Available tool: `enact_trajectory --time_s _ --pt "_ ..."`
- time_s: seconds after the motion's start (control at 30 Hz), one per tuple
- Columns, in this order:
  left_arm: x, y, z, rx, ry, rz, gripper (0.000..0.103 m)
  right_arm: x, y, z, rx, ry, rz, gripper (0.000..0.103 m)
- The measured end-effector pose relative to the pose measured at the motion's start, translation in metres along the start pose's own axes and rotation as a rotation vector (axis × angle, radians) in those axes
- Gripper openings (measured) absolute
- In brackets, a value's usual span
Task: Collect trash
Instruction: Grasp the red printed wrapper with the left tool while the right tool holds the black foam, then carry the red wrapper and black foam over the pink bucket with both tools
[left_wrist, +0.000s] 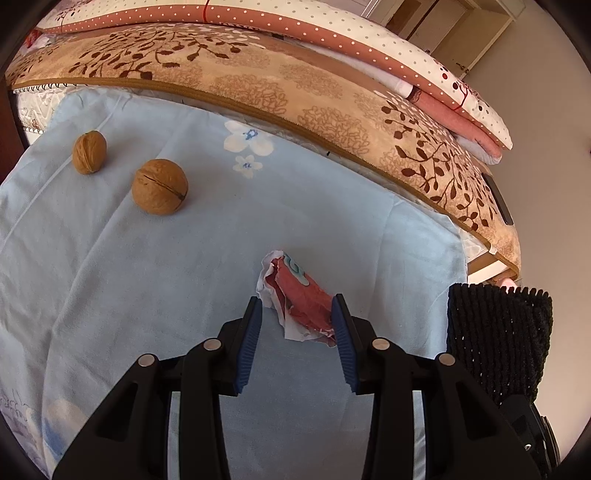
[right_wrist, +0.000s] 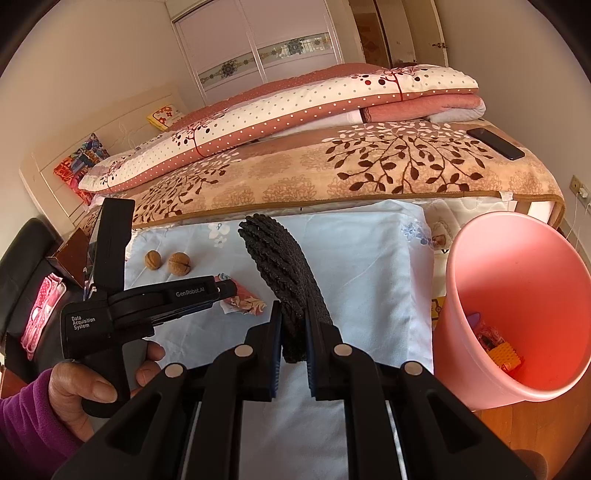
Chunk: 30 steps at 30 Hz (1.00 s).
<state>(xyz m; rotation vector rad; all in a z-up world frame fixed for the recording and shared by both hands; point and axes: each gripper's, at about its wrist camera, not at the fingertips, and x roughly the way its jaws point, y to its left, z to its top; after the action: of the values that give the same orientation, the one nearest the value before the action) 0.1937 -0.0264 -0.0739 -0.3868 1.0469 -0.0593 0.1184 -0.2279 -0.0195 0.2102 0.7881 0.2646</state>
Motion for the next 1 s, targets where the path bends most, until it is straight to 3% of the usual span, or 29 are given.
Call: enact_trajectory --time_s 0.5,0.7,0.73,0.77,1.0 --pt "-0.001 0.005 -0.006 -0.01 0.004 0.023 0.042 -0.014 -0.009 -0.005 0.014 -0.021 -0.016 0.01" --pt "0.002 0.0 -0.003 -0.01 0.019 -0.008 0.041 -0.013 -0.014 -0.008 0.028 -0.018 -0.013 0.01" --pt "0.002 -0.003 -0.004 0.007 0.017 -0.014 0.038 -0.012 -0.014 -0.008 0.03 -0.016 -0.013 0.01" --pt "0.001 -0.006 -0.005 0.028 0.006 -0.018 0.027 -0.011 -0.015 -0.009 0.032 -0.015 -0.013 0.01" --pt "-0.014 -0.017 -0.013 0.133 -0.058 -0.01 0.012 -0.012 -0.017 -0.009 0.041 -0.019 -0.011 0.01"
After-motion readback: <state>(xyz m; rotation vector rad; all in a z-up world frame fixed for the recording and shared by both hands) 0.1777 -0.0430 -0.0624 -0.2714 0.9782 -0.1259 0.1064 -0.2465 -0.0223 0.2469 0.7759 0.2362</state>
